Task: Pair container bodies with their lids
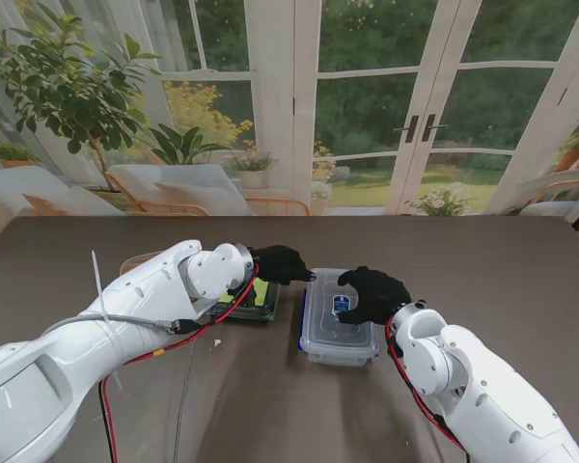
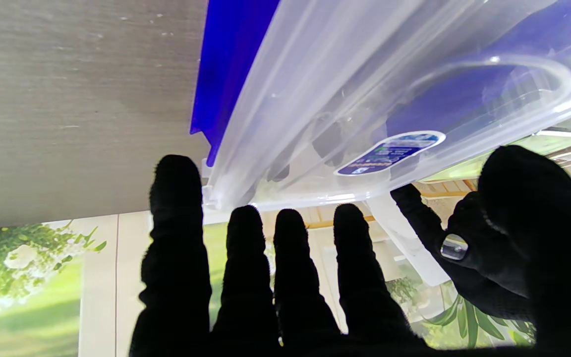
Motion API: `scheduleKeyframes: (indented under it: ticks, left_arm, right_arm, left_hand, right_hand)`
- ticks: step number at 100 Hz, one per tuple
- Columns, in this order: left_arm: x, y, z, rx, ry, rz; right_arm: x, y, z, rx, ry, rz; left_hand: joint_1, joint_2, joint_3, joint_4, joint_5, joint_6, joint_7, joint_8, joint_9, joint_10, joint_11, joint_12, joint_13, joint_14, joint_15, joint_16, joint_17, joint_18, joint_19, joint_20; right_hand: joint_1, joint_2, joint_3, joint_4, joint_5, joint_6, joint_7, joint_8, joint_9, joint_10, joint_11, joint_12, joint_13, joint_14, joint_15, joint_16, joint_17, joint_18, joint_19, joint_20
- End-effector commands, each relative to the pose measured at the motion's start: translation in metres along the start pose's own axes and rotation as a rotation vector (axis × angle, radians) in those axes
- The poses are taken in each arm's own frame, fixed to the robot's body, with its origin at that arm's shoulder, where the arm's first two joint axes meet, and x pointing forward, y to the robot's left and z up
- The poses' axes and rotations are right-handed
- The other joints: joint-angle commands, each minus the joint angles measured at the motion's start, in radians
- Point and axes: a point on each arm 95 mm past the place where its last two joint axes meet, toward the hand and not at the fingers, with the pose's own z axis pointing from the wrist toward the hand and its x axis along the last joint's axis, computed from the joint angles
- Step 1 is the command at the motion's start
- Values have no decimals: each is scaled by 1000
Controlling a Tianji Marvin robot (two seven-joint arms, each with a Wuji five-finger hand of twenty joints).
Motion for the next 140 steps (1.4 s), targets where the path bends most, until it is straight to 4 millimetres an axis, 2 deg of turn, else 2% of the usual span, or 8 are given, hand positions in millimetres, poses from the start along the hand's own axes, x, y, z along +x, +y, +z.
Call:
scheduleKeyframes:
  ticks: [1, 14, 17, 22, 41, 95, 111, 140]
  left_arm:
    - [2, 8, 1, 0, -5, -18]
    - [-1, 6, -1, -3, -40, -41]
    - [-1, 5, -2, -12, -48, -44]
    - [-2, 5, -1, -27, -57, -53]
    - [-6, 6, 2, -61, -59, -83]
    - [-9, 9, 7, -151, -72, -189]
    - [-10, 13, 8, -176, -78, -269]
    - [-12, 15, 9, -184, -88, -277]
  right_arm:
    - [-3, -14, -2, 47, -4, -2]
    - [-4, -17, -2, 65, 5, -18]
    - [-4, -18, -2, 68, 7, -22]
    - [-4, -19, -2, 74, 11, -28]
    - [-2, -21, -1, 79, 14, -54]
    - [-3, -24, -6, 105, 18, -59]
    - [-3, -24, -7, 109, 16, -55]
    - [-3, -25, -7, 109, 18, -50]
  left_hand:
    - [13, 48, -32, 10, -19, 78, -17, -3, 30, -51, -9, -10, 56, -92, 89, -7, 49, -72, 288, -12]
    - [8, 64, -60, 12, -20, 84, -17, -3, 31, -41, -29, -19, 56, -83, 75, -17, 45, -59, 288, -52]
    - [25, 105, -157, 7, -22, 84, -18, -4, 32, -40, -35, -22, 56, -81, 71, -23, 44, -55, 288, -73]
    - [28, 110, -178, 6, -24, 84, -19, -4, 32, -37, -43, -26, 56, -80, 65, -27, 43, -55, 288, -77]
    - [35, 105, -178, 11, -53, 55, -30, -8, 33, -26, -68, -36, 56, -77, 51, -35, 41, -54, 283, -90]
    - [15, 125, -173, 15, -129, -5, -55, -18, 37, -6, -104, -45, 57, -78, 44, -49, 41, -59, 276, -105]
    - [13, 128, -171, 15, -124, 19, -52, -18, 39, 2, -95, -46, 58, -67, 55, -49, 41, -54, 288, -101]
    - [-8, 119, -184, 11, -117, 66, -47, -18, 39, 9, -87, -57, 57, -54, 62, -54, 41, -43, 288, -90]
  right_hand:
    - [16, -30, 14, -16, -25, -4, -4, 13, -13, -16, 13, 7, 34, 27, 46, 20, -482, -24, -27, -3]
    - [20, -58, 17, -22, -32, -12, -9, 12, -30, -22, 8, 7, 20, 24, 39, 18, -489, -30, -32, -4]
    - [21, -64, 17, -23, -33, -13, -10, 12, -35, -23, 7, 7, 16, 23, 38, 17, -491, -33, -34, -4]
    - [24, -75, 19, -25, -39, -15, -14, 11, -43, -24, 7, 7, 10, 27, 35, 17, -494, -36, -36, -4]
    - [27, -114, 35, -34, -58, -11, -25, 9, -77, -24, 6, 9, -8, 41, 28, 15, -499, -44, -41, -5]
    - [27, -117, 49, -39, -64, -17, -32, 13, -88, -27, 12, 11, -12, 43, 31, 16, -504, -48, -40, -3]
    - [29, -108, 49, -37, -63, -18, -33, 15, -86, -27, 13, 11, -9, 45, 34, 18, -505, -49, -39, -3]
    - [27, -95, 45, -34, -62, -18, -33, 18, -81, -22, 15, 11, -4, 51, 42, 21, -505, -51, -36, -3]
